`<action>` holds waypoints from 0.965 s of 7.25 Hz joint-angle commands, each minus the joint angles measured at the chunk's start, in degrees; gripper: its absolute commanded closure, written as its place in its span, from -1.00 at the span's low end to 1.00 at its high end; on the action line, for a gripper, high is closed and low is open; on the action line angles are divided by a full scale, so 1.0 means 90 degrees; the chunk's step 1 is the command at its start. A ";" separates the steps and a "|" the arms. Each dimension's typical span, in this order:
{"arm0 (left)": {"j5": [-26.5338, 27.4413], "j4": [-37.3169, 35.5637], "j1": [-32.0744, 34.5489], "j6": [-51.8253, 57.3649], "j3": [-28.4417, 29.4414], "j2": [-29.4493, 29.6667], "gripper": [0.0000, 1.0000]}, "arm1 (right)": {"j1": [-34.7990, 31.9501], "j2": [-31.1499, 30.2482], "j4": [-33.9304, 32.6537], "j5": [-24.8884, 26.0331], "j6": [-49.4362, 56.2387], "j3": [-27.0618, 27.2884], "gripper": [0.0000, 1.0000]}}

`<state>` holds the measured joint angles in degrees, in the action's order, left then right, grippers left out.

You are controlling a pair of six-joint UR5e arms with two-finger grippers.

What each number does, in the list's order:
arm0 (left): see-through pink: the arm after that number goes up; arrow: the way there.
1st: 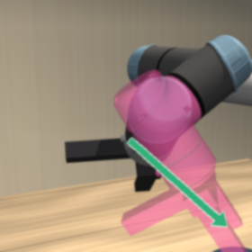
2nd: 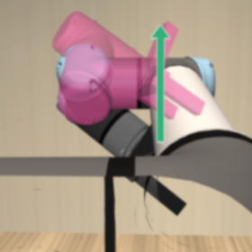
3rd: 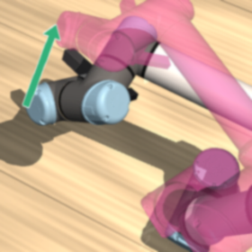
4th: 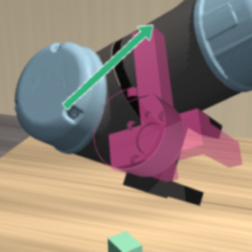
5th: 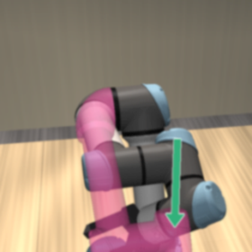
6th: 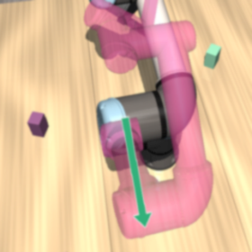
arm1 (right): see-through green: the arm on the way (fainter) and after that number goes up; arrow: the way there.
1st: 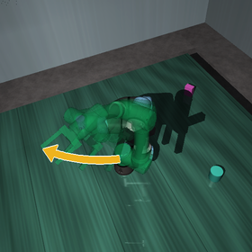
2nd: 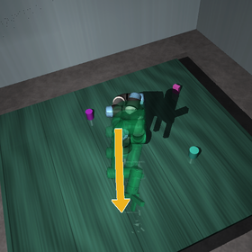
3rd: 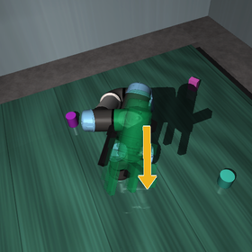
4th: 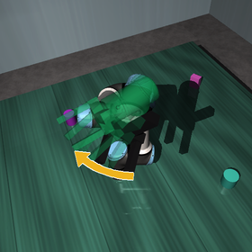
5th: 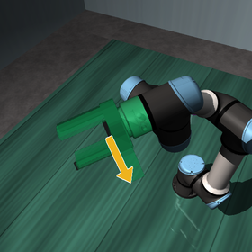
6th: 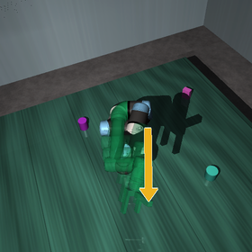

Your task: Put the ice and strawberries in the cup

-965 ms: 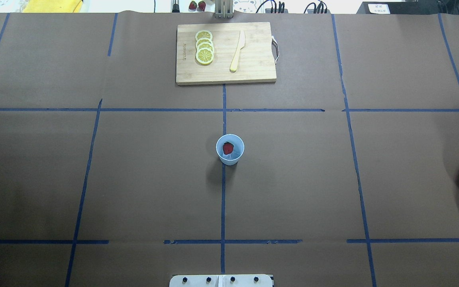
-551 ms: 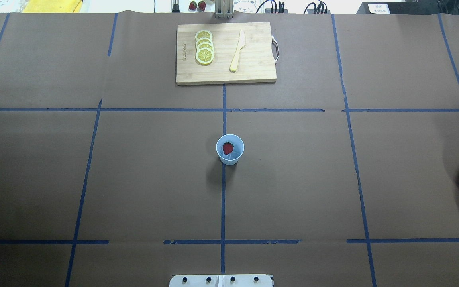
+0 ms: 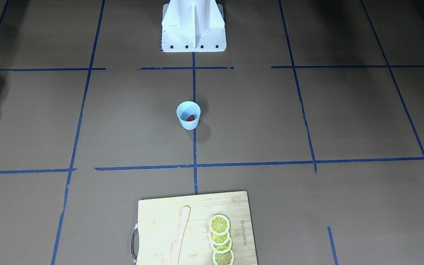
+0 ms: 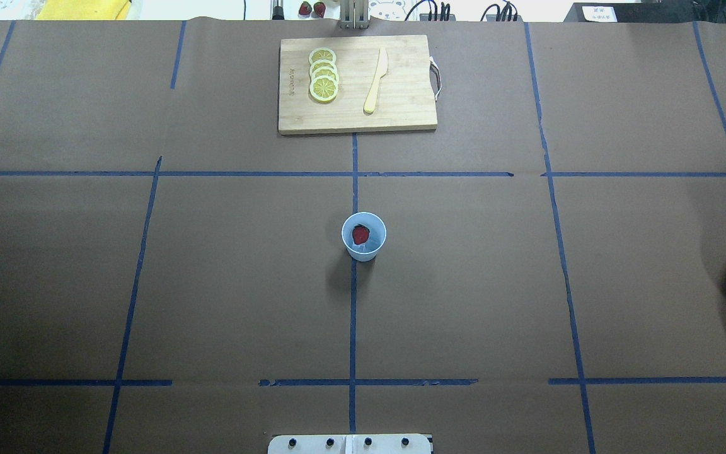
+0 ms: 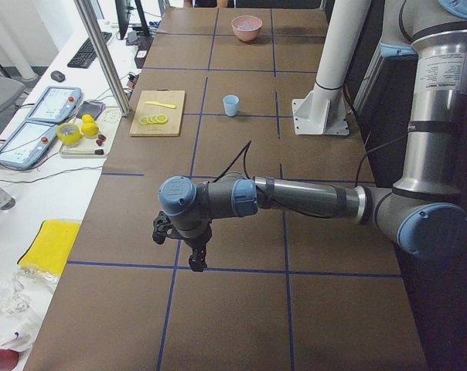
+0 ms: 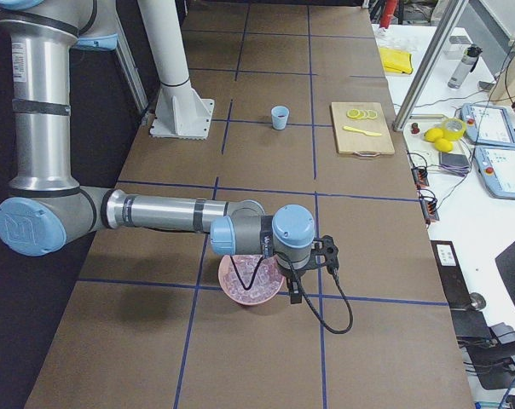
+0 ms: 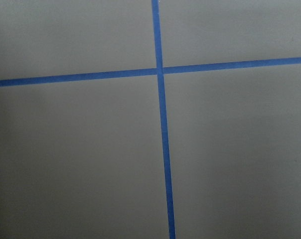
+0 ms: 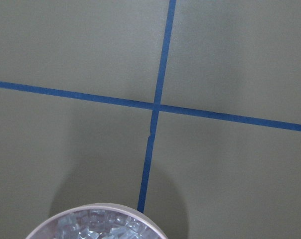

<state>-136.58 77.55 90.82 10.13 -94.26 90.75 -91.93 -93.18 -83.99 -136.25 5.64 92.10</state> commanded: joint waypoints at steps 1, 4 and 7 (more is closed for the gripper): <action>0.0000 0.0307 0.0065 -0.0012 0.0209 -0.0044 -1.00 | 0.0000 -0.0007 -0.0003 0.0002 -0.0002 -0.0009 -0.99; 0.0000 0.0670 0.0133 -0.0099 0.0513 -0.0035 -1.00 | 0.0000 -0.0007 0.0006 0.0002 -0.0002 0.0001 -0.99; 0.0010 0.1012 0.0134 -0.0373 0.0591 -0.0044 -1.00 | 0.0000 -0.0007 -0.0003 0.0012 -0.0002 0.0001 -0.99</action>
<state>-136.52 85.95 92.01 7.18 -89.16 90.39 -91.93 -93.25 -83.96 -136.15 5.63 92.10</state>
